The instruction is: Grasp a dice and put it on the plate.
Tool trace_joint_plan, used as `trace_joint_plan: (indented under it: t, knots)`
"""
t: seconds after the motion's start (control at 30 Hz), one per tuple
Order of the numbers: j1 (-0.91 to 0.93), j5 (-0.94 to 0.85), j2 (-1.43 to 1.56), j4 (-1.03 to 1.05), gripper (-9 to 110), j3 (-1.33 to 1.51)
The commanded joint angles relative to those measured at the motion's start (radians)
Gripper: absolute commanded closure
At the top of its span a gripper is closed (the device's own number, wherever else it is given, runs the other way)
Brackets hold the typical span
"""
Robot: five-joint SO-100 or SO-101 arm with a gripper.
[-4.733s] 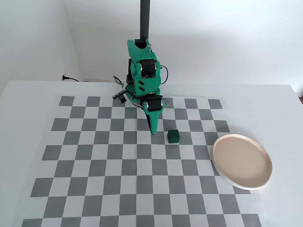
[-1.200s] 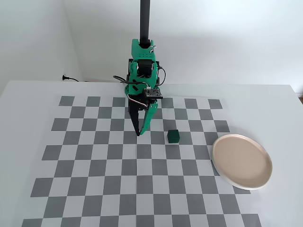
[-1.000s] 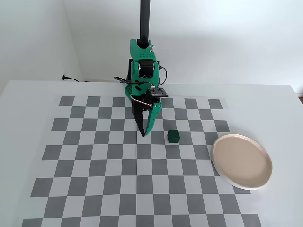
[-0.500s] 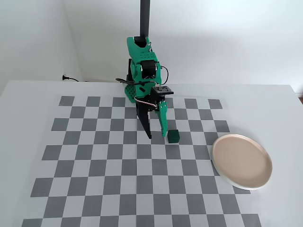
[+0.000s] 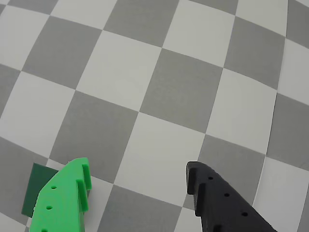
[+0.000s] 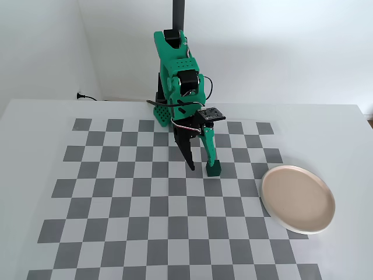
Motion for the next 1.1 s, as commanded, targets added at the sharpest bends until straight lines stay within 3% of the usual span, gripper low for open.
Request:
trace_joint_plan:
  t: [0.0, 0.57, 1.07]
  knots:
    - [-0.017, -0.023, -0.057, 0.002, 85, -0.140]
    - [-0.190, -0.057, -0.037, 0.196, 81, -0.210]
    - [-0.215, -0.009, -0.328, 0.078, 81, -0.262]
